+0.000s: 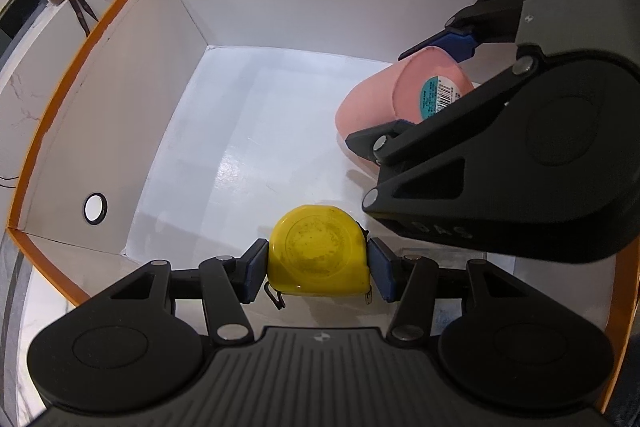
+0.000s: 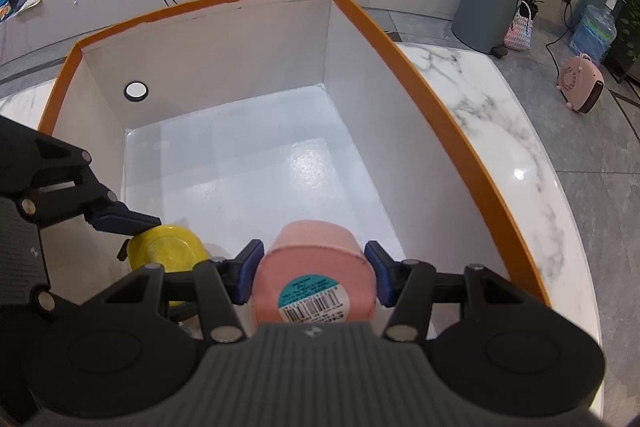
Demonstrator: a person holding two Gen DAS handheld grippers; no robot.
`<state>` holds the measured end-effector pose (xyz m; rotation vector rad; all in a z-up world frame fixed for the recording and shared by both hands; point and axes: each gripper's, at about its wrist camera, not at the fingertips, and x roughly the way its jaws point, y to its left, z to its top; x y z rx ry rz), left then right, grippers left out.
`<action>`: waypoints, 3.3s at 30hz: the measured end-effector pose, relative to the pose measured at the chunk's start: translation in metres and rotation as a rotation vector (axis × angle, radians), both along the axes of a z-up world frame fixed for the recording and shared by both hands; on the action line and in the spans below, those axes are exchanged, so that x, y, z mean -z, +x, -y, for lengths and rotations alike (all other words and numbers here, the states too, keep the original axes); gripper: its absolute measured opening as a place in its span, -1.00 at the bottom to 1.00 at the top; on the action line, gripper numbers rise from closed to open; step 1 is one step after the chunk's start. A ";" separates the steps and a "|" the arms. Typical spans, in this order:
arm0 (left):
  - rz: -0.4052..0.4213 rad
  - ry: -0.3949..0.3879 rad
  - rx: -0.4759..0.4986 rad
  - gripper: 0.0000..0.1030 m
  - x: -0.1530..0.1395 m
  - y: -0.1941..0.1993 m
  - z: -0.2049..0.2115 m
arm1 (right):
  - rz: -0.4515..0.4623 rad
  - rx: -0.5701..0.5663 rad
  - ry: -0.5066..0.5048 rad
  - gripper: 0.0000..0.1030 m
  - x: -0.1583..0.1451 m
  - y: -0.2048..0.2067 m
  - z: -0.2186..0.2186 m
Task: Organize rigid objects
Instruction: 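Lower and release the tape measure with the left gripper while the right releases the pink bottle, then withdraw both grippers from the orange box toward the remaining items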
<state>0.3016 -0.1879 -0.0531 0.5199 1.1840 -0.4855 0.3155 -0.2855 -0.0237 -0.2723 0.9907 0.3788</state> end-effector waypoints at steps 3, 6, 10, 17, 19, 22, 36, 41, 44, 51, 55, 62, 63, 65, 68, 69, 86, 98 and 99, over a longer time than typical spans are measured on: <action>-0.007 0.001 0.001 0.19 -0.001 -0.001 0.000 | -0.013 0.000 0.014 0.17 0.002 0.001 0.001; -0.010 0.004 -0.002 0.23 -0.002 -0.001 0.000 | -0.017 0.010 0.026 0.30 0.001 0.002 0.002; 0.000 0.001 -0.013 0.36 -0.005 -0.001 0.000 | -0.018 0.019 0.049 0.35 -0.002 0.002 0.005; 0.025 -0.019 -0.034 0.43 -0.017 -0.002 -0.003 | -0.033 0.028 0.096 0.23 -0.014 0.000 0.010; 0.031 -0.022 -0.034 0.43 -0.019 -0.004 -0.003 | -0.037 0.033 0.092 0.12 -0.017 -0.002 0.012; 0.040 -0.024 -0.029 0.43 -0.022 -0.008 -0.003 | -0.045 0.044 0.077 0.09 -0.020 -0.003 0.013; 0.057 0.000 0.018 0.45 -0.019 -0.005 -0.004 | -0.059 0.011 -0.033 0.08 0.000 -0.005 -0.009; 0.063 -0.033 -0.006 0.45 -0.025 -0.001 -0.008 | -0.040 0.053 0.091 0.07 -0.019 -0.004 0.013; 0.083 -0.052 -0.015 0.45 -0.030 -0.004 -0.011 | -0.033 0.069 0.091 0.07 -0.022 -0.005 0.018; 0.178 -0.135 -0.057 0.45 -0.061 -0.020 -0.031 | 0.025 0.065 0.147 0.07 -0.048 -0.015 0.016; 0.233 -0.198 -0.128 0.45 -0.079 -0.040 -0.062 | 0.069 0.054 0.162 0.07 -0.065 -0.028 0.011; 0.274 -0.201 -0.215 0.45 -0.093 -0.082 -0.107 | 0.119 0.002 0.161 0.07 -0.087 -0.059 -0.006; 0.277 -0.194 -0.226 0.45 -0.093 -0.088 -0.113 | 0.127 -0.006 0.159 0.07 -0.090 -0.063 -0.009; 0.279 -0.187 -0.243 0.45 -0.095 -0.096 -0.122 | 0.140 -0.019 0.159 0.07 -0.096 -0.071 -0.014; 0.283 -0.181 -0.269 0.45 -0.098 -0.107 -0.138 | 0.156 -0.036 0.162 0.07 -0.104 -0.082 -0.020; 0.285 -0.176 -0.275 0.45 -0.098 -0.111 -0.142 | 0.162 -0.040 0.162 0.07 -0.106 -0.085 -0.021; 0.340 -0.255 -0.461 0.49 -0.079 -0.173 -0.216 | 0.250 -0.128 0.127 0.09 -0.108 -0.138 -0.040; 0.349 -0.090 -0.330 0.55 -0.038 -0.198 -0.214 | 0.211 -0.304 0.078 0.09 -0.076 -0.184 -0.088; 0.349 -0.085 -0.314 0.55 -0.036 -0.200 -0.213 | 0.205 -0.312 0.078 0.09 -0.073 -0.187 -0.092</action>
